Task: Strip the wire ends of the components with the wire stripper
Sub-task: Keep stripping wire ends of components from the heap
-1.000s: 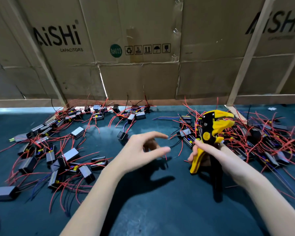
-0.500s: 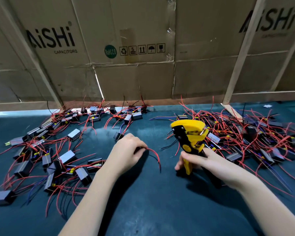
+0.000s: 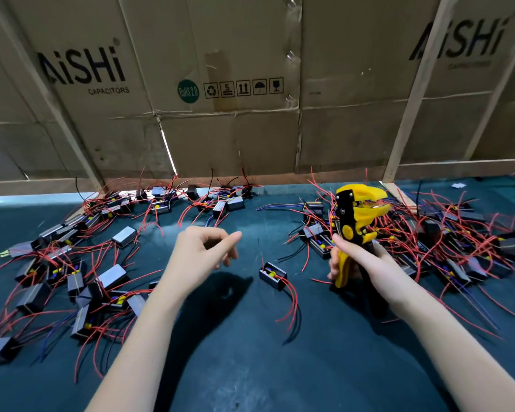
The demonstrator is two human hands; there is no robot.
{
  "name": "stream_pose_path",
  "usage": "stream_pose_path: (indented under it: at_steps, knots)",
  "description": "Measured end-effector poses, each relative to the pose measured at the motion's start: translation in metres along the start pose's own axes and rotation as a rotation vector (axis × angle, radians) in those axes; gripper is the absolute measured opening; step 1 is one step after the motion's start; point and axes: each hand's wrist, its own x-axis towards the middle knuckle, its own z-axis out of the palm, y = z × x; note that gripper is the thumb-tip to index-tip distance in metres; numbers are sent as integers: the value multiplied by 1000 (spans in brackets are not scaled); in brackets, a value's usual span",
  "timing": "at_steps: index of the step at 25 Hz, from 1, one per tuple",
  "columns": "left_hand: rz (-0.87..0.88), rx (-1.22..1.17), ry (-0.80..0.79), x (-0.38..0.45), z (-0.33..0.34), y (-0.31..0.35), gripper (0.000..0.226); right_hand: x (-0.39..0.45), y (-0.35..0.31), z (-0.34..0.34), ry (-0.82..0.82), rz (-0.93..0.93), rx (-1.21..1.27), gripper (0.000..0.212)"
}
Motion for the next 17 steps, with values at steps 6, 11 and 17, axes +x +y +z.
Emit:
stream_pose_path:
  at_steps: [6, 11, 17]
  knots:
    - [-63, 242, 57, -9, 64, 2, 18, 1, 2, 4, 250, -215, -423, 40]
    - [-66, -169, -113, -10, 70, 0, 9, 6, 10, -11, 646, -434, -1264, 44]
    - [-61, -183, -208, -4, 61, -10, 10, 9, 20, -16, 624, -317, -1505, 56]
